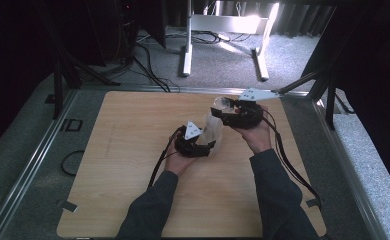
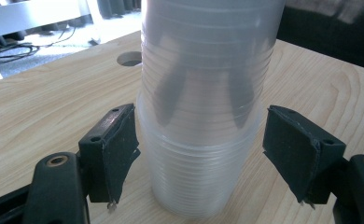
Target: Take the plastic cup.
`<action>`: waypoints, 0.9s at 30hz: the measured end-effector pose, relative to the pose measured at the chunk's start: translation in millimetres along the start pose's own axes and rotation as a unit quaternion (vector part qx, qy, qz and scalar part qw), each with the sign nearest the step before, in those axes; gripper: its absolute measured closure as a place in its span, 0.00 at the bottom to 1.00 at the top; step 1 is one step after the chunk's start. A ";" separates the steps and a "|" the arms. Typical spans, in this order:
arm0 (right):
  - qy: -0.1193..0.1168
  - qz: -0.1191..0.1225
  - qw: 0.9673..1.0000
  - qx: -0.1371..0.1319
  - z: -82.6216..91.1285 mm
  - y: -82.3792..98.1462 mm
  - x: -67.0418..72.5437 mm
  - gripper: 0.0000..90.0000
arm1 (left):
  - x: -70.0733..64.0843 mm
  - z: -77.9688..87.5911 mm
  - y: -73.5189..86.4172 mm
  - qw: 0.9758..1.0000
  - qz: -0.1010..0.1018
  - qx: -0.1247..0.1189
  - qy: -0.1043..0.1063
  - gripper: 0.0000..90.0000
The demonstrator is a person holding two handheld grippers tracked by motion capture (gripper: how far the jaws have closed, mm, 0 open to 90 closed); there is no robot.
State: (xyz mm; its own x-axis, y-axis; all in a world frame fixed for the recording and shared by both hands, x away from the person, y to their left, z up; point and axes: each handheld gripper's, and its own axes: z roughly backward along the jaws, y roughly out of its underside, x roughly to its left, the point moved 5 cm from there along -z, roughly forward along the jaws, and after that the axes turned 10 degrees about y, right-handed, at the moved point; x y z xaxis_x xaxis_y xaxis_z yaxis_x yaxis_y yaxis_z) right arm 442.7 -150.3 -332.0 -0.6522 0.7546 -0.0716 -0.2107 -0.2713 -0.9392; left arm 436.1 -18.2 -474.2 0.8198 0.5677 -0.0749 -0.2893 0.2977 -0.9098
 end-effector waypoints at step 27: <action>-0.003 0.009 0.999 -0.037 25.2 -28.7 -1.2 0.46 | 3.8 17.5 -5.6 1.000 0.009 -0.013 0.004 0.30</action>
State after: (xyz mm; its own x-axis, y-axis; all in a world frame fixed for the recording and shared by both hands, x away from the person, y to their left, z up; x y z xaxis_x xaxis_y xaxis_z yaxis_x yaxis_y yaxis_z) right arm 431.1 -158.5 -296.4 -0.6602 0.7460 -0.0868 -0.1453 -0.2403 -0.9598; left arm 432.2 -4.3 -462.3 0.8181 0.5673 -0.0947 -0.2917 0.2673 -0.9184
